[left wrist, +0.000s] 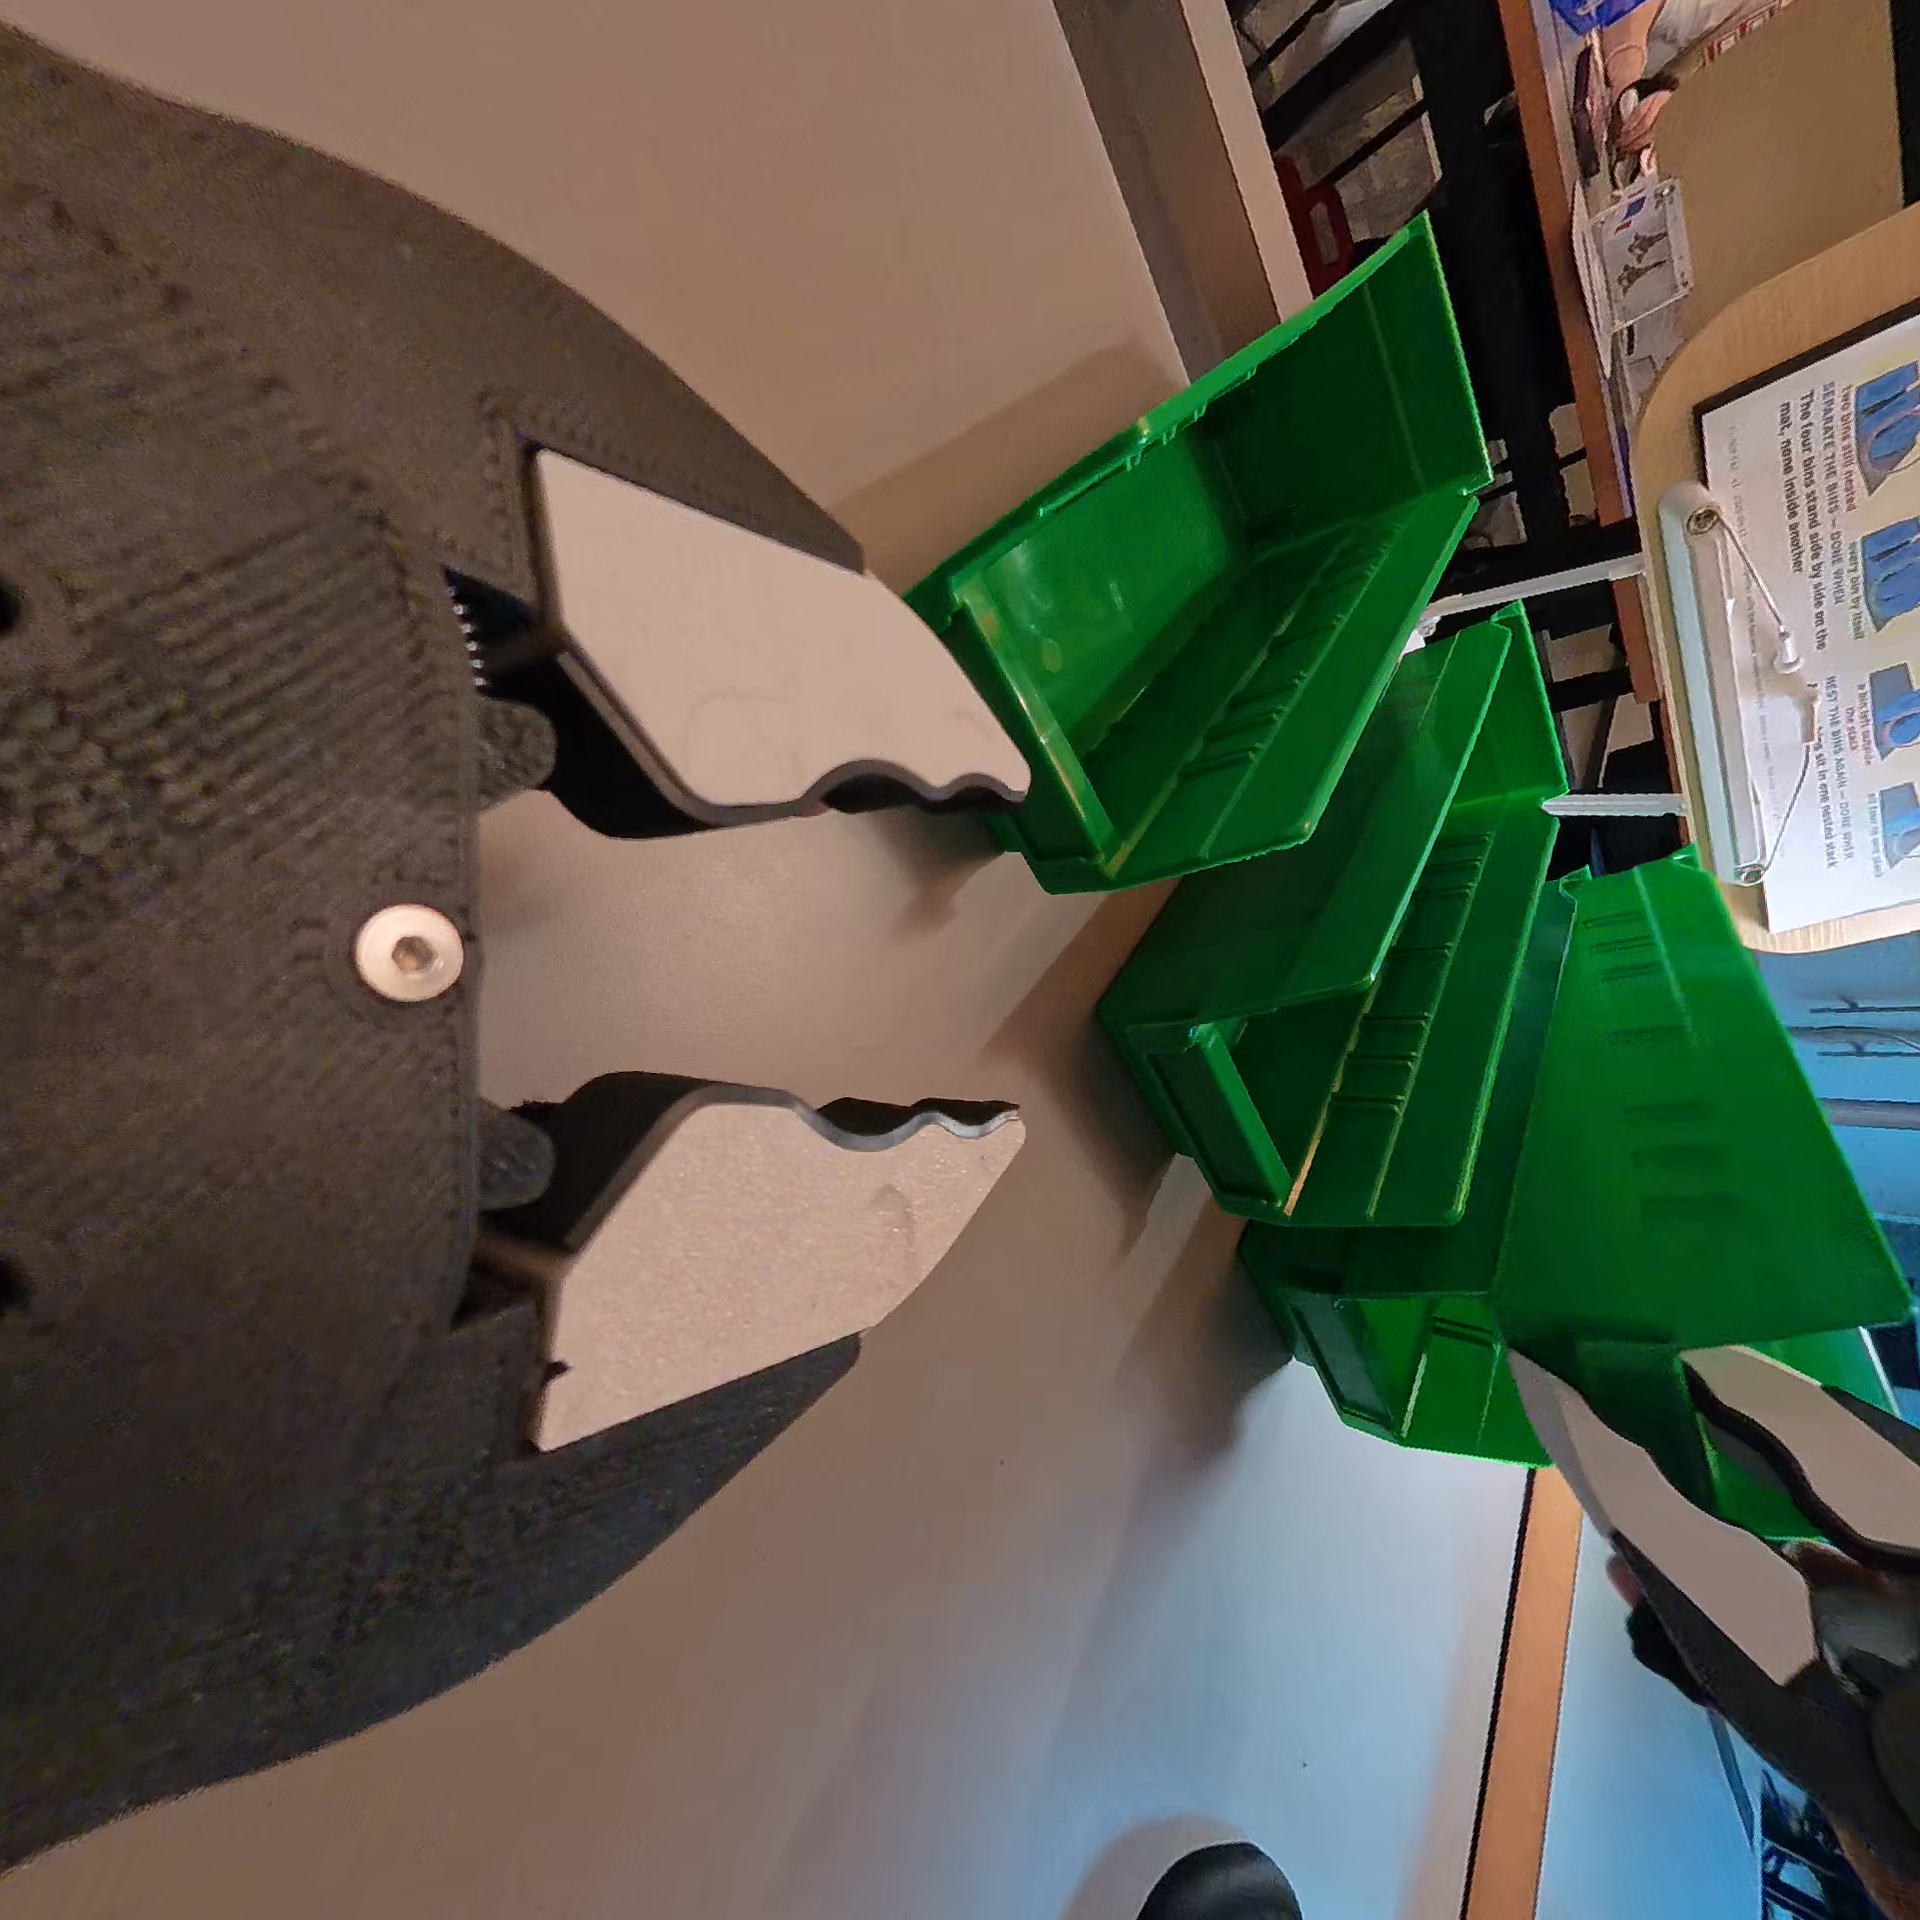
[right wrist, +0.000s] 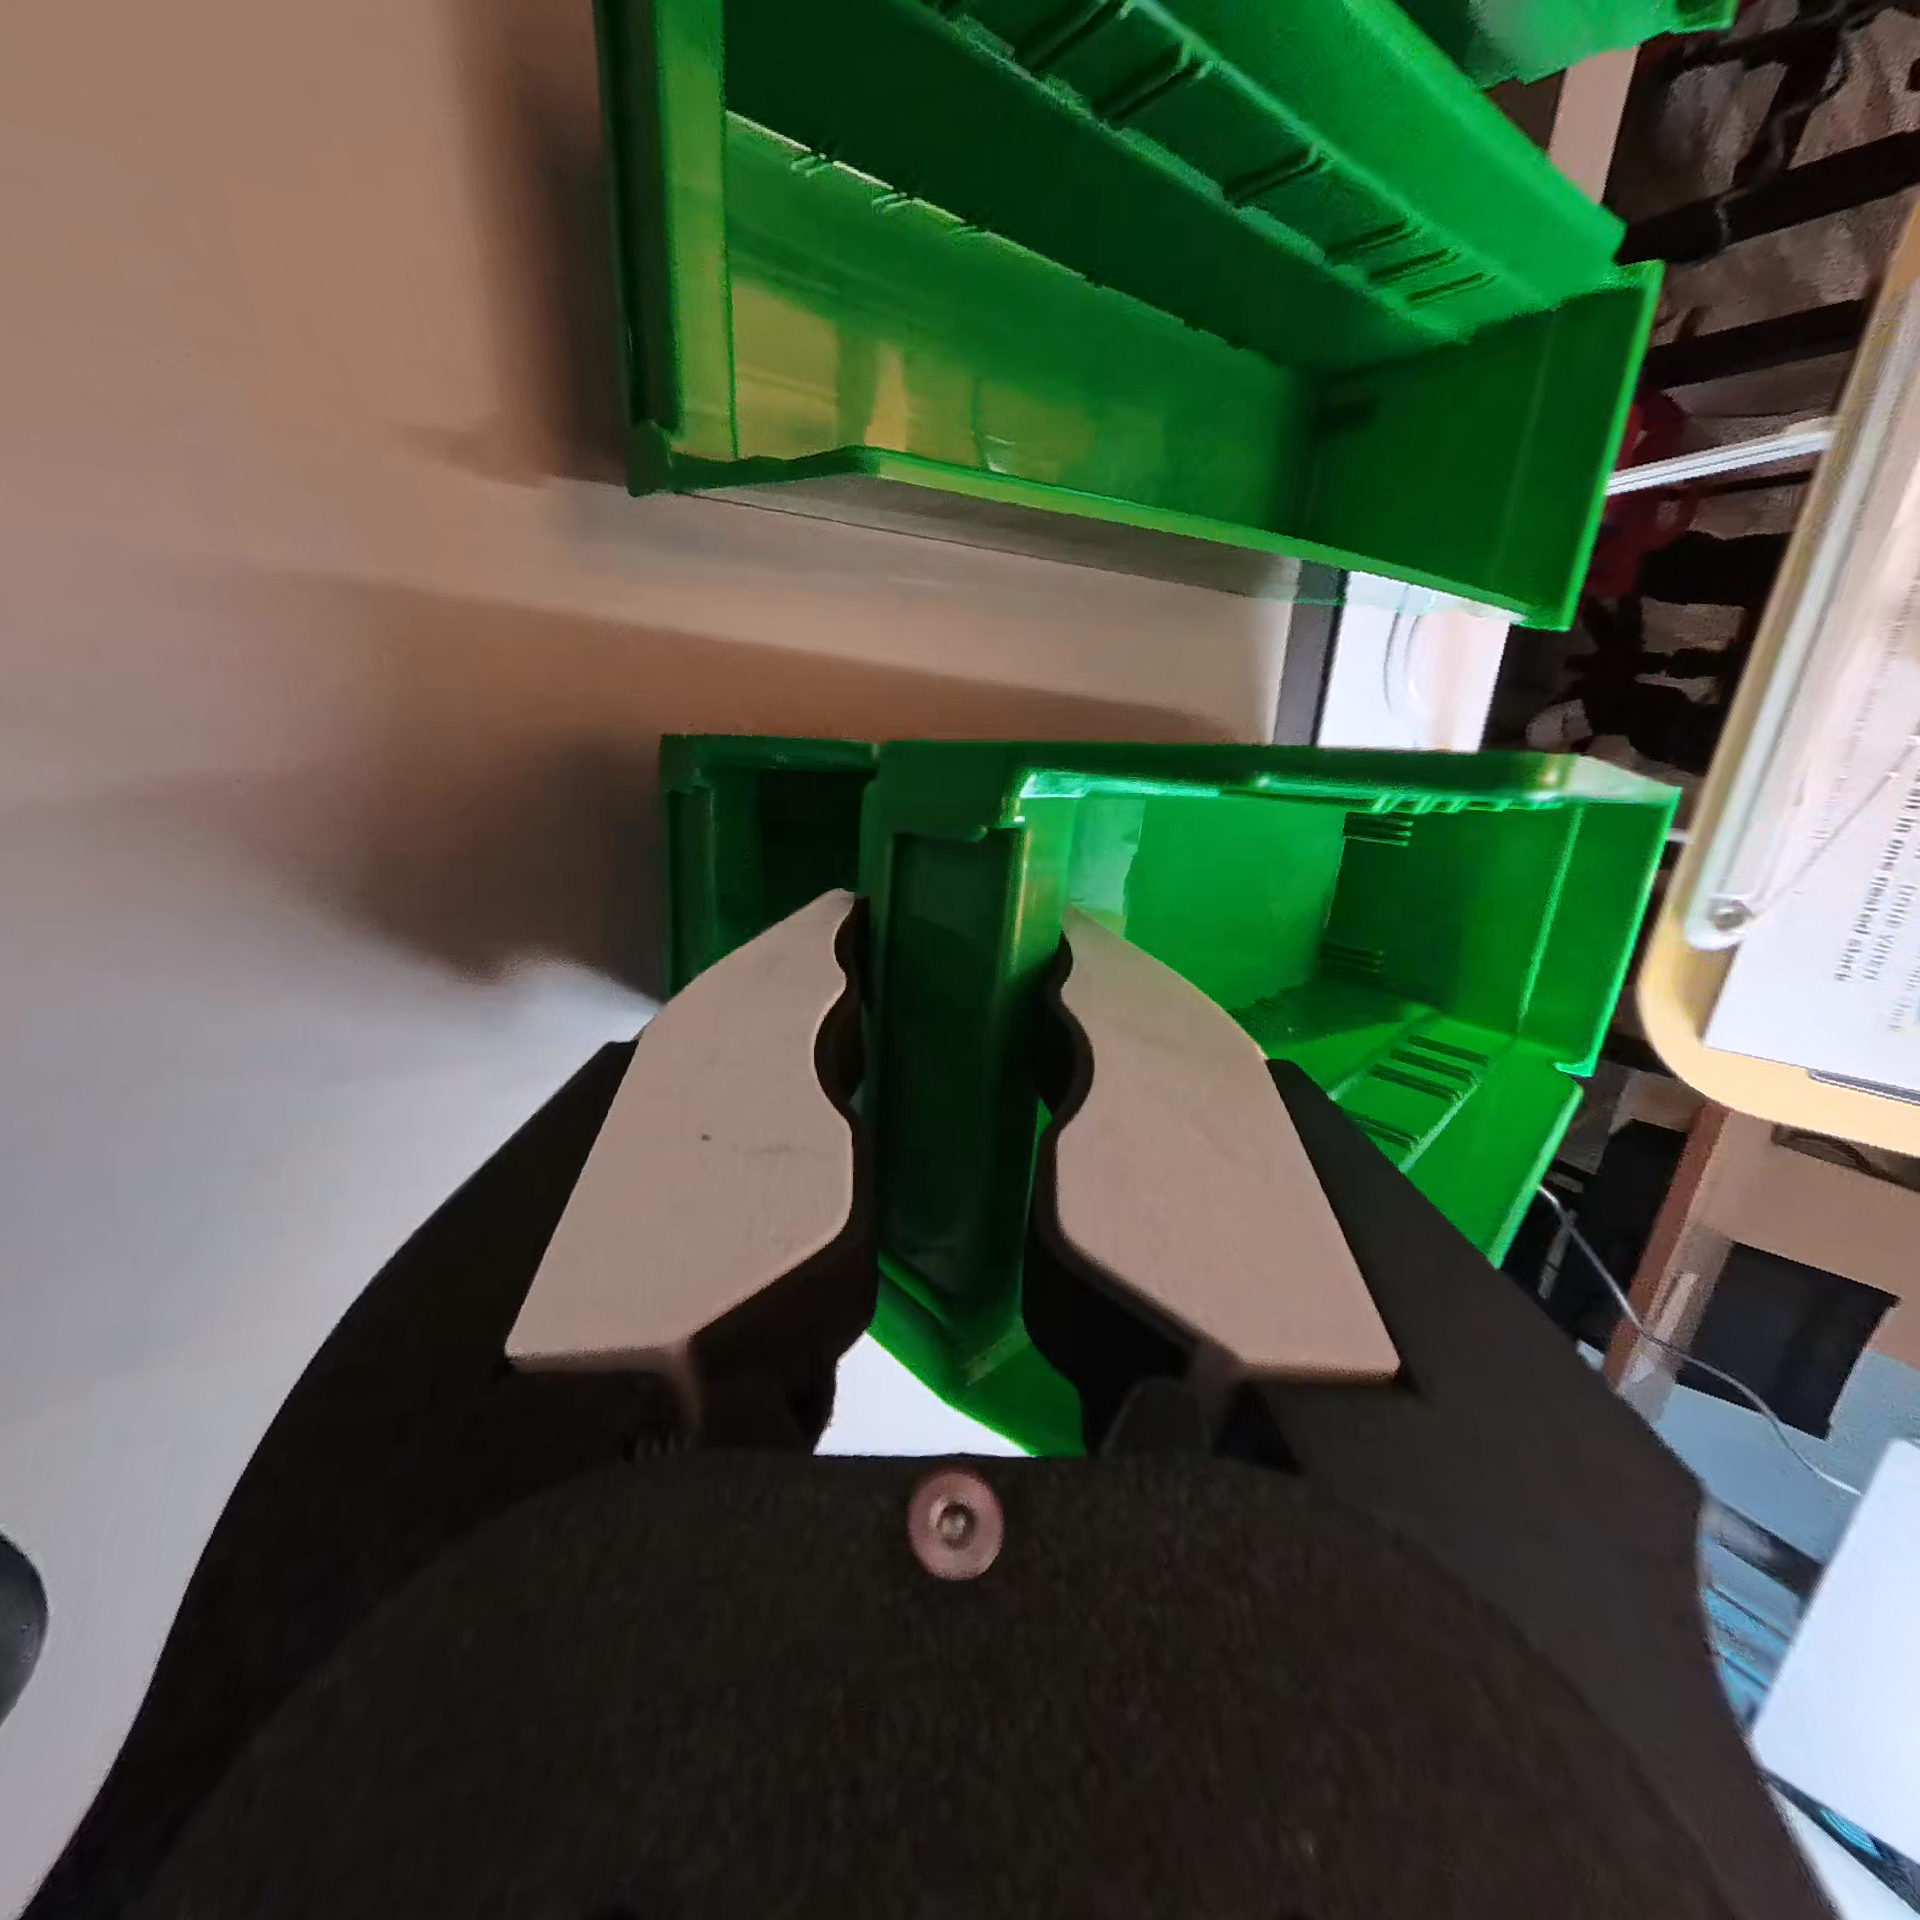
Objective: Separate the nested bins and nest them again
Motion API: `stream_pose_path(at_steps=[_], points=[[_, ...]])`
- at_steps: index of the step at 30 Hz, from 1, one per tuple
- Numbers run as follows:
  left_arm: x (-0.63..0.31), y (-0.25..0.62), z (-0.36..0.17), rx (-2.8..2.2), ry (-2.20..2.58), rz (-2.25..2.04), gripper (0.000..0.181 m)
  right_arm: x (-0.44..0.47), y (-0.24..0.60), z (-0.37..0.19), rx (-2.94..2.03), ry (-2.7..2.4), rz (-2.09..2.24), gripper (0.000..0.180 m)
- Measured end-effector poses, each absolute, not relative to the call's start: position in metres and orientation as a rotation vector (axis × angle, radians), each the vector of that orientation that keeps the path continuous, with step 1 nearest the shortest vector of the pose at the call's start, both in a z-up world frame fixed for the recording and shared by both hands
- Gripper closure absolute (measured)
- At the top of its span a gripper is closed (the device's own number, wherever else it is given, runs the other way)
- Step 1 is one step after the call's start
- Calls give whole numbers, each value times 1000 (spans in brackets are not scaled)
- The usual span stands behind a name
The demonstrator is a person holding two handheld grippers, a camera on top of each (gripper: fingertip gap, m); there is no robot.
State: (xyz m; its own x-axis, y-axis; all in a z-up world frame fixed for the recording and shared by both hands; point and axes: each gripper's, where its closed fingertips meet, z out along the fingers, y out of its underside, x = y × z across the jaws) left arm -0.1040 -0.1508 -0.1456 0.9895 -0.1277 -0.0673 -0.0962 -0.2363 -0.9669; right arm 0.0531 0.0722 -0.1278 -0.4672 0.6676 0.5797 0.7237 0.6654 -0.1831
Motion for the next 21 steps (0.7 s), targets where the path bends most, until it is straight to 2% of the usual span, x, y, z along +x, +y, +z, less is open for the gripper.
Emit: stream_pose_path(at_steps=[15, 21], points=[[-103, -151, -147, -1820, 168, -26, 129, 54, 71, -166, -1062, -2270, -116, 151], [-103, -151, -147, -1820, 167, -27, 129, 55, 67, -171, -1150, -2252, -36, 146]])
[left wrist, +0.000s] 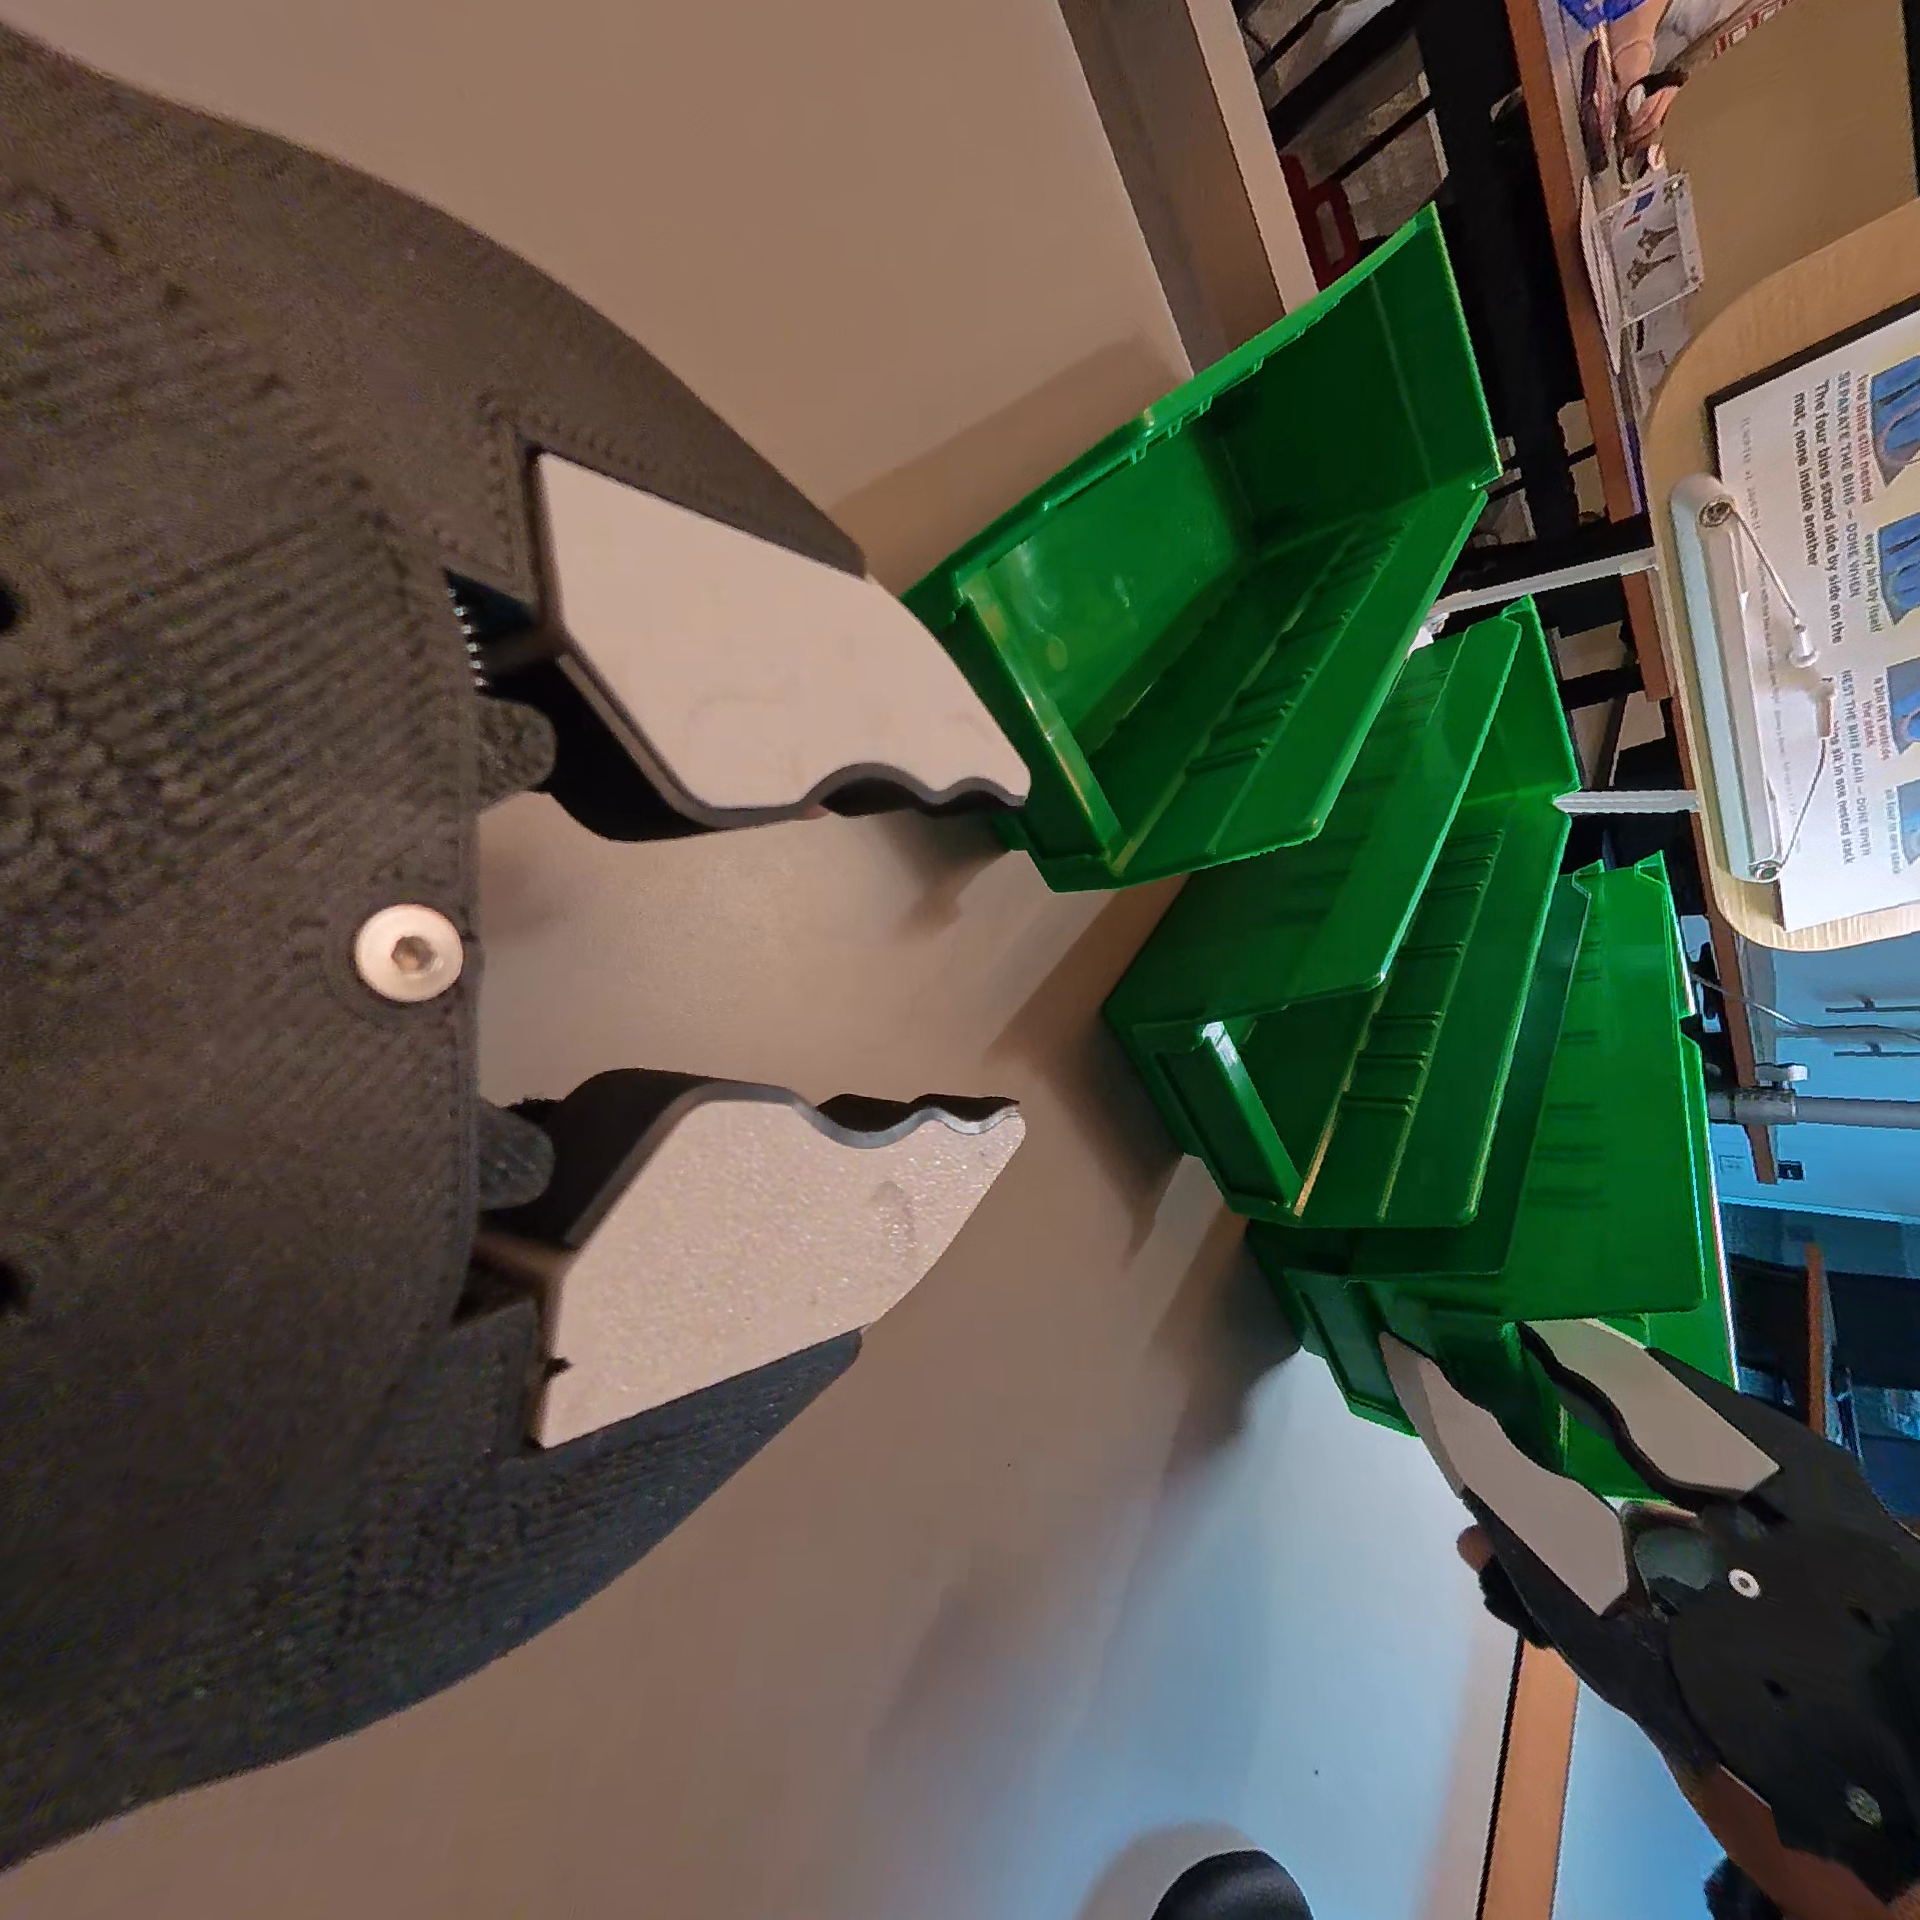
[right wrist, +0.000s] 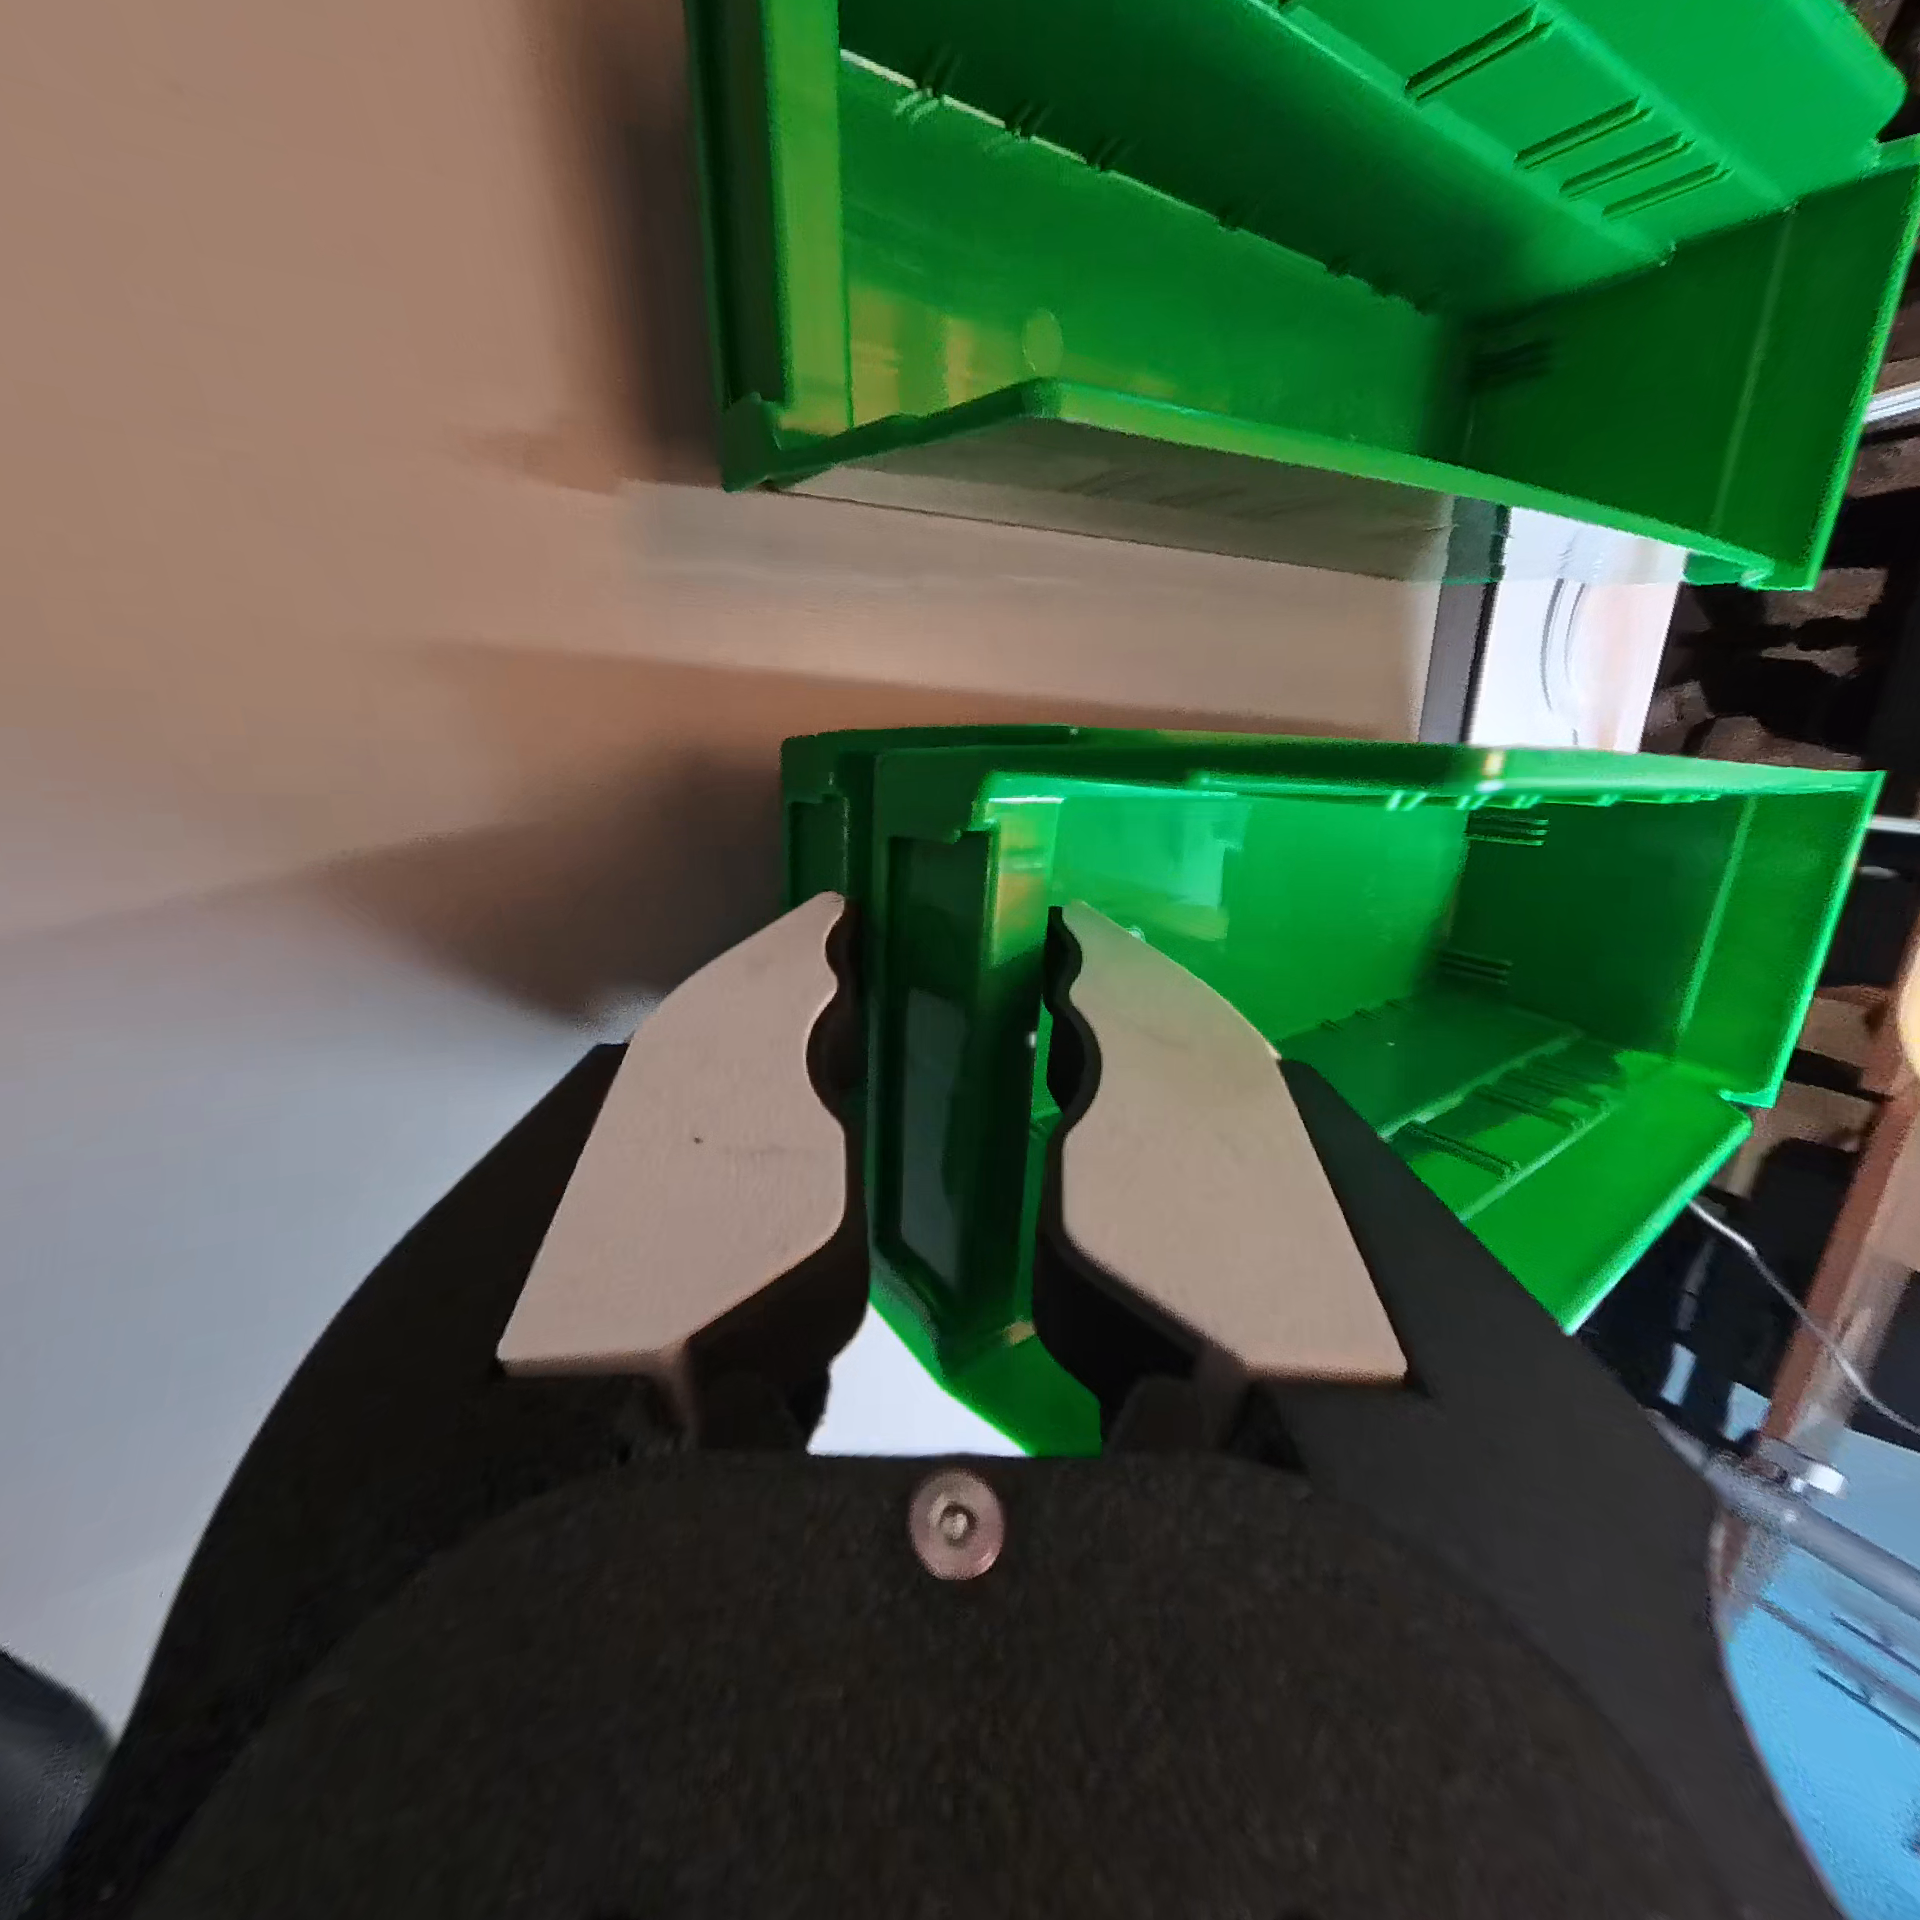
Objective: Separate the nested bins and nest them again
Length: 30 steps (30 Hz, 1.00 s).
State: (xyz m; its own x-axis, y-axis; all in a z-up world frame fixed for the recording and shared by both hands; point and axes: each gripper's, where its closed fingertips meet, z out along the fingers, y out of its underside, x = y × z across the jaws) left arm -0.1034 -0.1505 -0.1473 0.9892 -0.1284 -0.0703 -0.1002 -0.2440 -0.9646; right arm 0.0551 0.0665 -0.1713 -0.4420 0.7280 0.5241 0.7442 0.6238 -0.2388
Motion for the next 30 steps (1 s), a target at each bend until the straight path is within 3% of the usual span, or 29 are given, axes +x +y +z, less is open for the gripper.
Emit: stream_pose_path(at_steps=[16, 22, 30], points=[[-104, -150, -147, -1818, 165, -19, 129, 56, -4, -106, -1151, -1924, 355, 128], [-104, -150, -148, -1822, 159, -13, 130, 31, -52, -134, -1134, -1994, 377, 128], [-106, -150, -147, -1816, 147, -28, 130, -34, -32, -176, -1157, -2018, 131, 127]])
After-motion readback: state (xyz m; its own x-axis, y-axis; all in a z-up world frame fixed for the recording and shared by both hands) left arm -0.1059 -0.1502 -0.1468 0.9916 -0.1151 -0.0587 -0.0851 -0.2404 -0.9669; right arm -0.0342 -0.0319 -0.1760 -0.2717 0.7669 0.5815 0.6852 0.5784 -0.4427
